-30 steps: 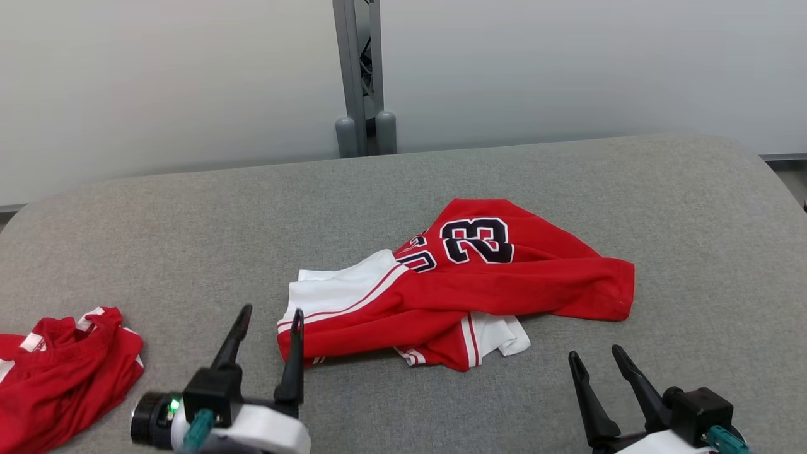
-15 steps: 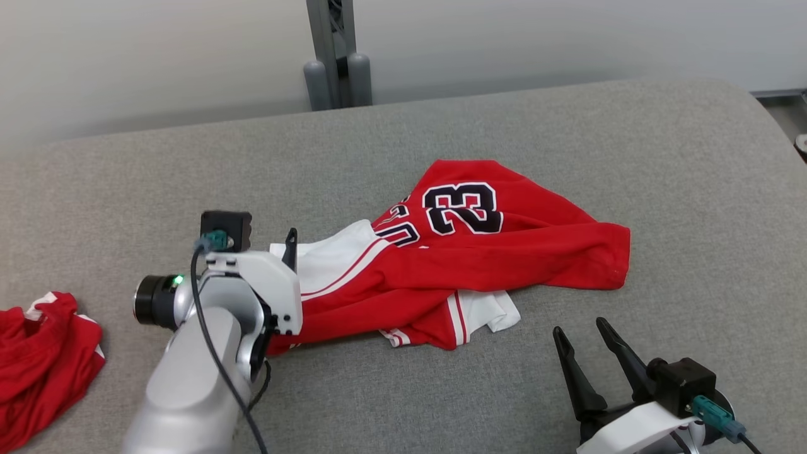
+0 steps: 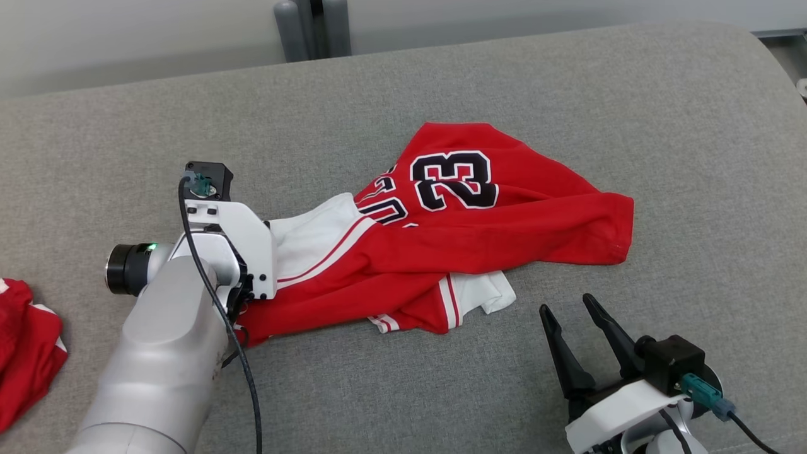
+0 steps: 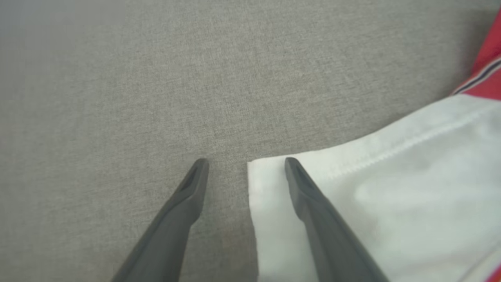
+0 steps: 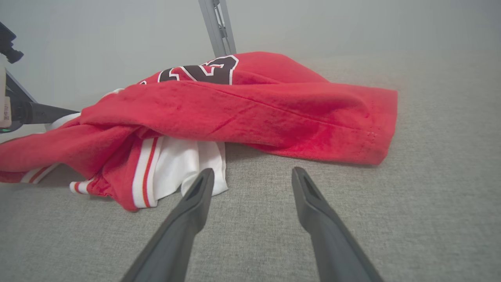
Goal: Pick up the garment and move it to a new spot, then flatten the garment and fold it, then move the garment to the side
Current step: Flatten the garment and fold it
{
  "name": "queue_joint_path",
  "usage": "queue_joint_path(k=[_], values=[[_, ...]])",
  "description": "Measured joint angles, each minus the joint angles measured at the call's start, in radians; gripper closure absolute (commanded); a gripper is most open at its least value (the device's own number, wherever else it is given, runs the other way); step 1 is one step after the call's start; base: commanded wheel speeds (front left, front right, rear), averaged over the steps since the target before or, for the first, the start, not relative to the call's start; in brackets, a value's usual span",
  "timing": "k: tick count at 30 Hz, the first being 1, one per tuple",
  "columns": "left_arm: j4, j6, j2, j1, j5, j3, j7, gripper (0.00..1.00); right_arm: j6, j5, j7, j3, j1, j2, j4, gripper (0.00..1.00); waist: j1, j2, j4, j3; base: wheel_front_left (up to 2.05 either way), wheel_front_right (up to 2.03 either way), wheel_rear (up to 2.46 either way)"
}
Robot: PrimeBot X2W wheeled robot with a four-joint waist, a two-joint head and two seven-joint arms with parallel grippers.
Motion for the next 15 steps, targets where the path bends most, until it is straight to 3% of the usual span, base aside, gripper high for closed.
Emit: queue_joint_path(k=[6,7,9,10,15], values=[[0.061,-0.021,0.004,-0.025,-0.006,-0.01,-0.012,0.0,0.0,0.0,0.0,-0.003,-0.017,0.001,-0.001,0.0,0.0,0.0,-0.012,0.019,0.0,0.0,0.0],[0.068,-0.022,0.004,-0.029,-0.007,-0.012,-0.016,0.22,0.0,0.0,0.0,-0.005,-0.018,0.001,-0.001,0.0,0.0,0.0,-0.013,0.02,0.0,0.0,0.0],[0.081,-0.032,0.004,-0.034,-0.007,-0.015,-0.027,0.82,0.0,0.0,0.0,-0.006,-0.02,0.002,-0.002,0.0,0.0,0.0,-0.015,0.021,0.0,0.0,0.0],[0.087,-0.042,0.003,-0.034,-0.01,-0.017,-0.03,1.0,0.0,0.0,0.0,-0.007,-0.02,0.002,-0.002,0.0,0.0,0.0,-0.016,0.021,0.0,0.0,0.0],[0.093,-0.062,0.003,-0.026,-0.018,-0.023,-0.112,1.0,0.0,0.0,0.0,-0.023,-0.022,0.006,-0.008,0.0,0.0,0.0,-0.02,0.015,0.0,0.0,0.0]])
